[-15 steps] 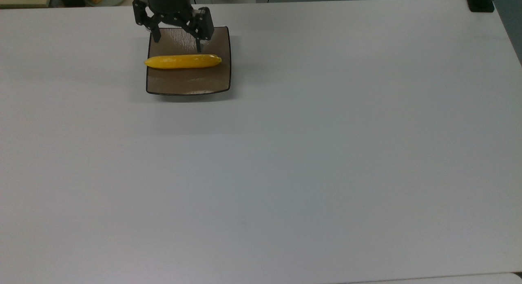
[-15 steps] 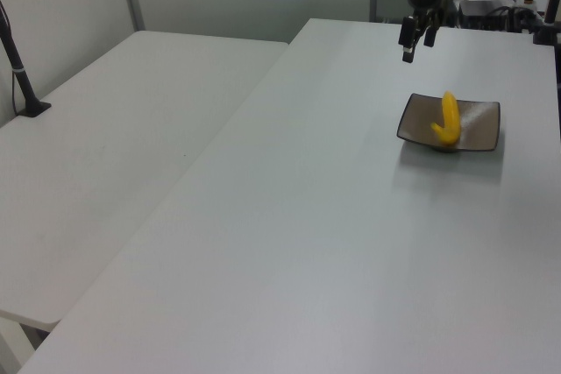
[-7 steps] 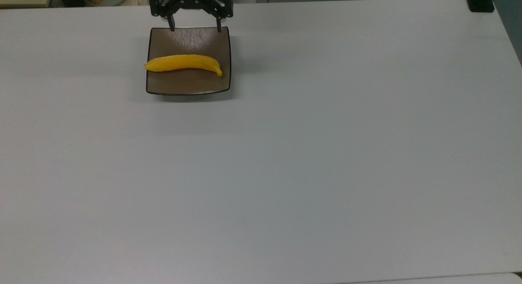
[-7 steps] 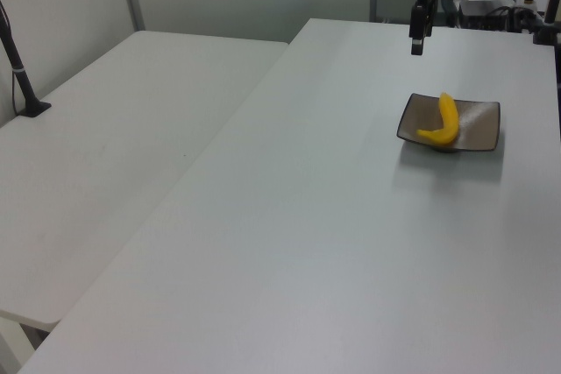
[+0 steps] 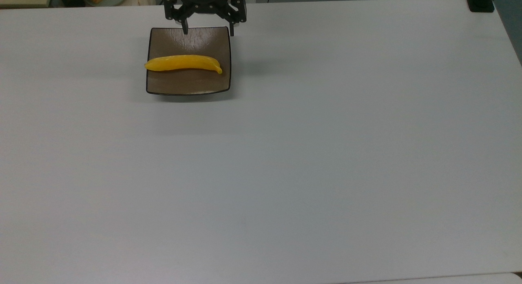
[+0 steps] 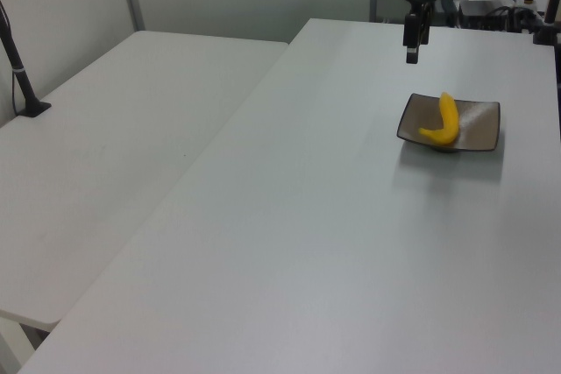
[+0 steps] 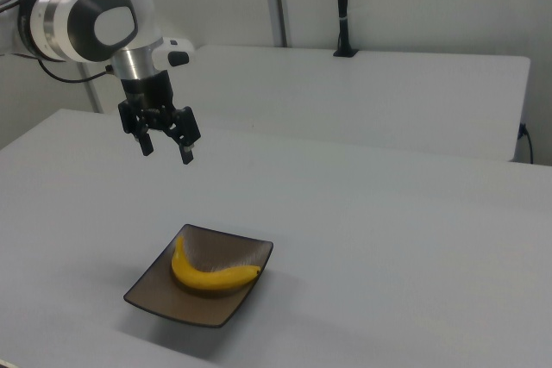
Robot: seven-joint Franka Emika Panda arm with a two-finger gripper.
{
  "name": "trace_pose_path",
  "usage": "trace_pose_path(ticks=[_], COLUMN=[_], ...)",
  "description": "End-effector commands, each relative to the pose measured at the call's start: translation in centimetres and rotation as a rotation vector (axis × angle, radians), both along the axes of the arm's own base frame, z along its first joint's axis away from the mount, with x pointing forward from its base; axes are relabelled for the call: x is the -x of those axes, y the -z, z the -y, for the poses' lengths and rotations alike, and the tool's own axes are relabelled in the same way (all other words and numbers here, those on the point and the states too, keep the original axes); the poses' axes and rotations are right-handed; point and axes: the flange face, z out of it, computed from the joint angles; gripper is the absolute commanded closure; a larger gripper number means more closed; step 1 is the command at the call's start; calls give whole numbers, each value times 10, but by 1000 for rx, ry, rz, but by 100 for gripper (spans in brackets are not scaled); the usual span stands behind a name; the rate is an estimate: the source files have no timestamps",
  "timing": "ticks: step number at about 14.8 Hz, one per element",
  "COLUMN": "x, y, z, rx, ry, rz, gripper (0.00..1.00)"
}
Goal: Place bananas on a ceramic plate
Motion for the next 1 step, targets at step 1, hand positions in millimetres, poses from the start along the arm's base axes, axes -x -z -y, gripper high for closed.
trace_pose_path(ticks=[1], x=[-5], y=[-6], z=[-2], rx=[-10], ry=[22], rz=[16], gripper=[0])
